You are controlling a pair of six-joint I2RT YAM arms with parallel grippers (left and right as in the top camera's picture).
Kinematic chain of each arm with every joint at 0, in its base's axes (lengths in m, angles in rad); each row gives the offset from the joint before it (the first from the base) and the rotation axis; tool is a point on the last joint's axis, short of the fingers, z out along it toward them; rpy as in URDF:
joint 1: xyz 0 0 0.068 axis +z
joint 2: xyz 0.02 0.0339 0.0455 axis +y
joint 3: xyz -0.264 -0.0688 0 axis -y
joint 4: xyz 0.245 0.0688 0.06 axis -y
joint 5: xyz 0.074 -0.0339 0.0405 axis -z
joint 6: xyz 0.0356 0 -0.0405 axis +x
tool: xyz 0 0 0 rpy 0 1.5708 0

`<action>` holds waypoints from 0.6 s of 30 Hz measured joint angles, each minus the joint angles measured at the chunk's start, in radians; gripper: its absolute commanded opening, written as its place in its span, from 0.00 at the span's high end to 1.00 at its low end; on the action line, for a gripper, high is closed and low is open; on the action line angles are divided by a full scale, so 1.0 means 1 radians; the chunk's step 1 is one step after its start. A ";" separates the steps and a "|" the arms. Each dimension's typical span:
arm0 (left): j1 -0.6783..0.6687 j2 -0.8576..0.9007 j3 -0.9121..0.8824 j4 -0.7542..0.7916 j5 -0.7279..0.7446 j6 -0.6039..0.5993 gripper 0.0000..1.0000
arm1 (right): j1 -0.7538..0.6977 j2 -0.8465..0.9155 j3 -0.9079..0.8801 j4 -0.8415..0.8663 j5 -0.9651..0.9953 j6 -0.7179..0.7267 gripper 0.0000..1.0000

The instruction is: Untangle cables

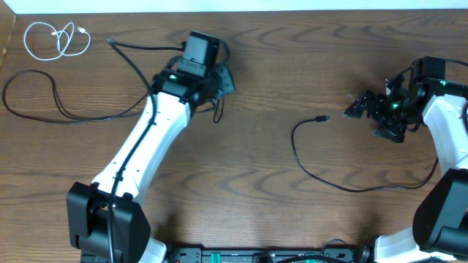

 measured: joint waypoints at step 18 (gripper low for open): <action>0.317 -0.006 0.000 -0.026 -0.373 -0.159 0.93 | 0.000 0.000 0.000 0.000 0.000 0.000 0.01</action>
